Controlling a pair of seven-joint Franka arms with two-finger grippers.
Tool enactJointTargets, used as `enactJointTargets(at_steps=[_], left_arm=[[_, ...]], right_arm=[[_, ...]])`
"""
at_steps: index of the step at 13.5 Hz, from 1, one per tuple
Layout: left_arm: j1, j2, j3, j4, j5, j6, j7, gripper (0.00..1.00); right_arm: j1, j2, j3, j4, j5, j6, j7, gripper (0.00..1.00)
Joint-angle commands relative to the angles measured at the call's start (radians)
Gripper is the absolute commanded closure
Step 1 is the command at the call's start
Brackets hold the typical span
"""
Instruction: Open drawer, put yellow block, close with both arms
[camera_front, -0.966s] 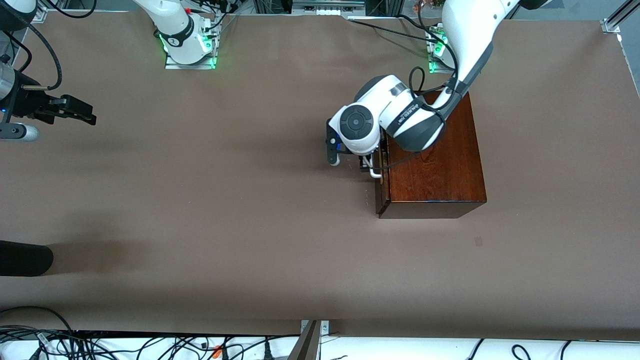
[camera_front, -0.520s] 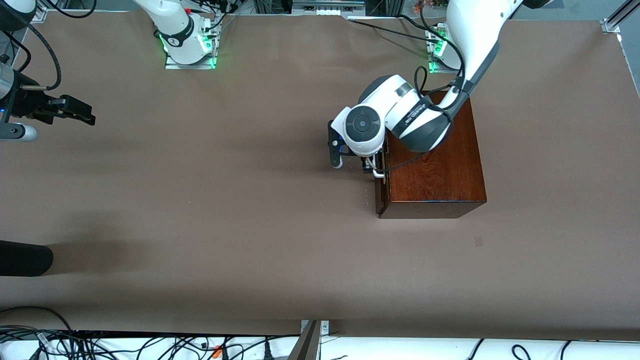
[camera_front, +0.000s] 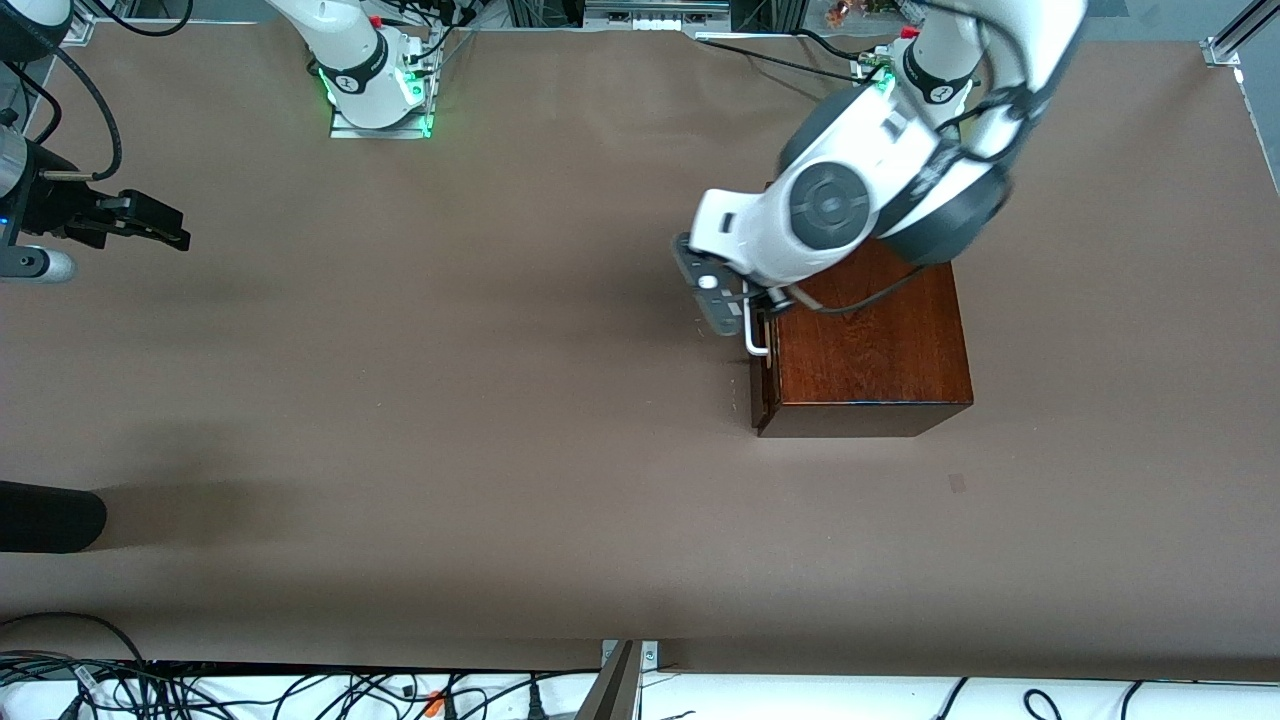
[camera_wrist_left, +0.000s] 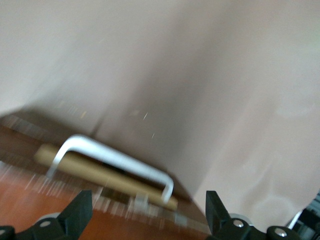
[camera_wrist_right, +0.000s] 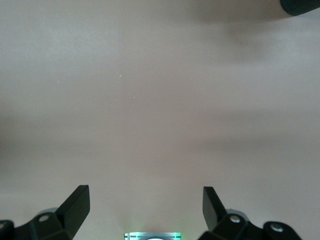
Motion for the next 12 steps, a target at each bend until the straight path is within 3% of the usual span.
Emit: enactJointTargets(at_steps=[1, 3, 5, 9, 10, 12], left_arm=[[0.083, -0.063, 0.001, 0.058, 0.095, -0.135, -0.079, 0.00], [0.135, -0.074, 0.003, 0.141, 0.186, -0.231, -0.131, 0.00], [0.226, -0.074, 0.001, 0.219, 0.195, -0.285, -0.125, 0.00], [0.373, -0.084, -0.005, 0.259, 0.171, -0.309, -0.100, 0.00], [0.372, -0.089, 0.015, 0.278, 0.165, -0.274, -0.103, 0.00], [0.276, -0.187, 0.168, 0.202, 0.166, -0.180, -0.110, 0.00]], right_arm=[[-0.016, 0.001, 0.013, 0.017, -0.013, -0.002, 0.010, 0.00], [-0.016, 0.003, 0.013, 0.023, -0.013, -0.004, 0.010, 0.00], [-0.016, 0.003, 0.013, 0.024, -0.013, -0.002, 0.010, 0.00], [-0.016, 0.001, 0.007, 0.026, -0.012, -0.004, 0.010, 0.00], [-0.016, 0.001, 0.007, 0.026, -0.012, -0.004, 0.010, 0.00], [-0.016, 0.003, 0.007, 0.026, -0.012, -0.004, 0.010, 0.00]])
